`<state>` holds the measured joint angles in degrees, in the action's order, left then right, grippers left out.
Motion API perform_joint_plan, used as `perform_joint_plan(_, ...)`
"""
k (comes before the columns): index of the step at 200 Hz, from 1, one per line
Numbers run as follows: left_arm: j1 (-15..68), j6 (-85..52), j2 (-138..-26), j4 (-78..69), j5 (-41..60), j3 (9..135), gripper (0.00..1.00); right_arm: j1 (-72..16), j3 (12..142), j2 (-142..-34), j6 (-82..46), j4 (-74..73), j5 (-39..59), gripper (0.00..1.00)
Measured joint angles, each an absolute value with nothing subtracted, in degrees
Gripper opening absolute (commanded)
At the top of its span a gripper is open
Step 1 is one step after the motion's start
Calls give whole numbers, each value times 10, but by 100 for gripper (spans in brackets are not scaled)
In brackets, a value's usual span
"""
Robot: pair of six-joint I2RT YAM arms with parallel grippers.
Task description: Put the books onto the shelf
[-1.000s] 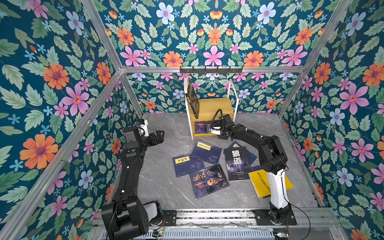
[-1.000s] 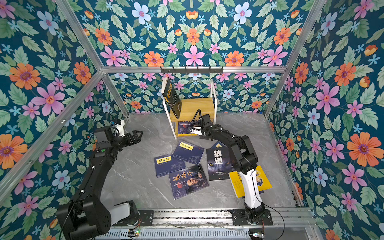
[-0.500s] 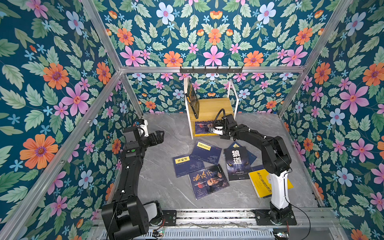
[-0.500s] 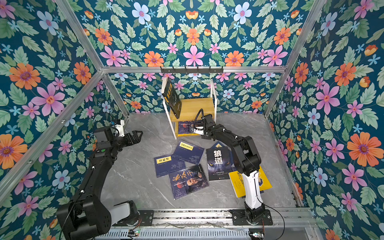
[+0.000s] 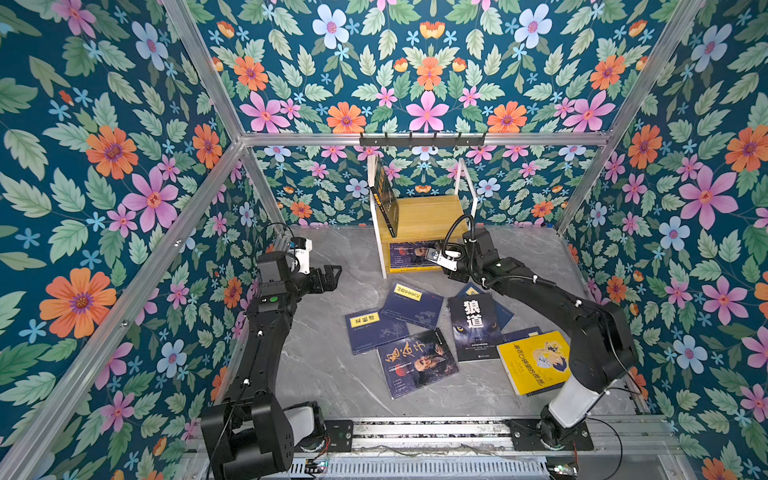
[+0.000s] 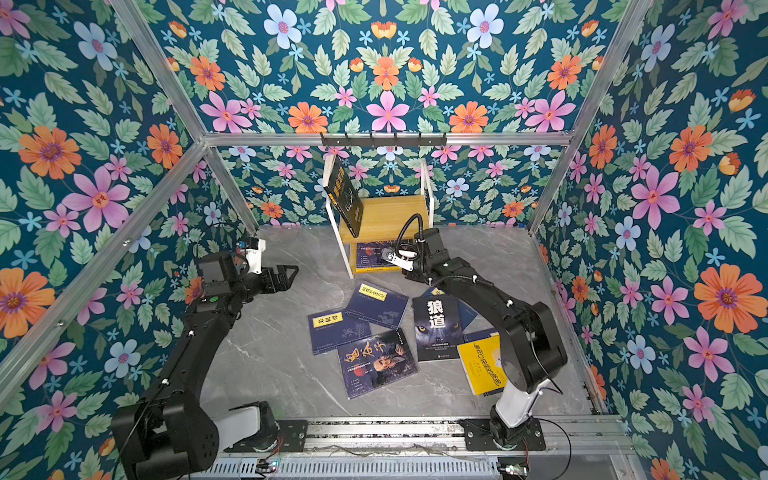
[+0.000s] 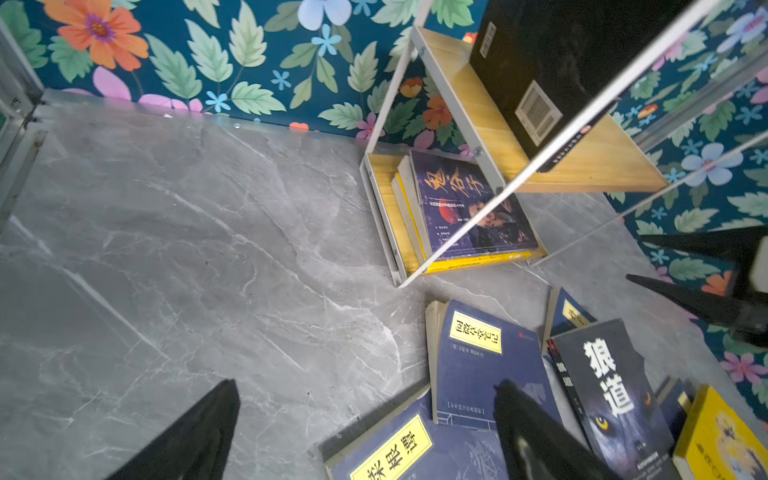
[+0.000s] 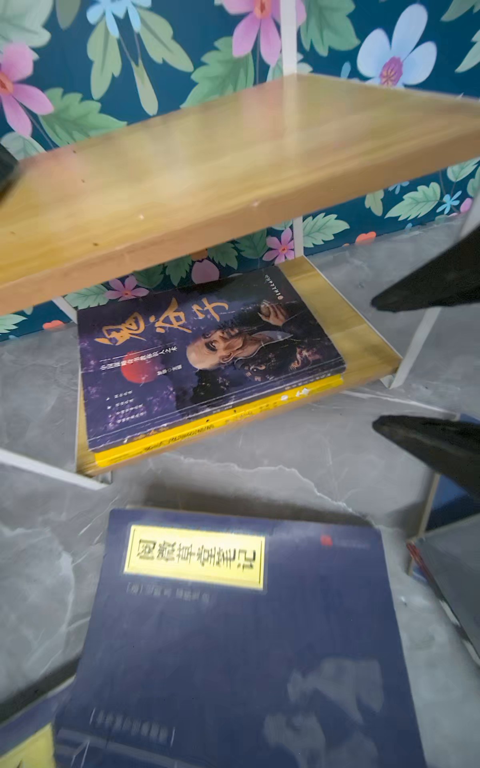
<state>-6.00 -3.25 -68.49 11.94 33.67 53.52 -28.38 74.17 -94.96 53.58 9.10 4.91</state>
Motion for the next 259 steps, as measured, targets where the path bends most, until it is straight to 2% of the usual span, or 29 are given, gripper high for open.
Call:
perform_joint_plan(24, -30, -4, -689, 144, 341, 553, 95, -306, 707, -886, 510, 87, 46, 50)
perform_joint_plan(57, 28, 54, -692, 186, 331, 563, 100, -341, 624, -789, 478, 90, 38, 56)
perform_joint_plan(60, 36, 60, -693, 190, 331, 563, 100, -342, 618, -783, 476, 92, 38, 59)
perform_joint_plan(67, 53, 77, -696, 202, 330, 563, 100, -347, 599, -761, 462, 90, 30, 62)
perform_joint_plan(69, 57, 80, -697, 204, 330, 564, 100, -349, 595, -755, 458, 89, 29, 65)
perform_joint_plan(86, 99, 113, -709, 229, 325, 564, 100, -370, 551, -699, 434, 91, 17, 71)
perform_joint_plan(89, 106, 118, -711, 233, 324, 564, 100, -377, 542, -688, 429, 89, 15, 77)
perform_joint_plan(96, 120, 127, -714, 240, 324, 561, 100, -389, 524, -667, 416, 88, 13, 83)
perform_joint_plan(97, 122, 128, -715, 241, 324, 561, 100, -391, 522, -665, 415, 88, 12, 88)
perform_joint_plan(98, 125, 130, -715, 242, 324, 561, 100, -393, 518, -662, 412, 88, 11, 88)
perform_joint_plan(99, 126, 130, -716, 242, 324, 560, 100, -395, 516, -659, 411, 88, 10, 95)
perform_joint_plan(105, 137, 138, -719, 245, 325, 557, 100, -406, 500, -643, 408, 91, 5, 99)
perform_joint_plan(157, 196, 169, -759, 275, 329, 531, 100, -522, 396, -546, 354, 99, -71, 98)
perform_joint_plan(203, 220, 192, -788, 287, 301, 514, 99, -613, 348, -540, 330, 108, -135, 97)
perform_joint_plan(259, 230, 181, -824, 288, 299, 500, 88, -663, 298, -556, 305, 100, -166, 95)
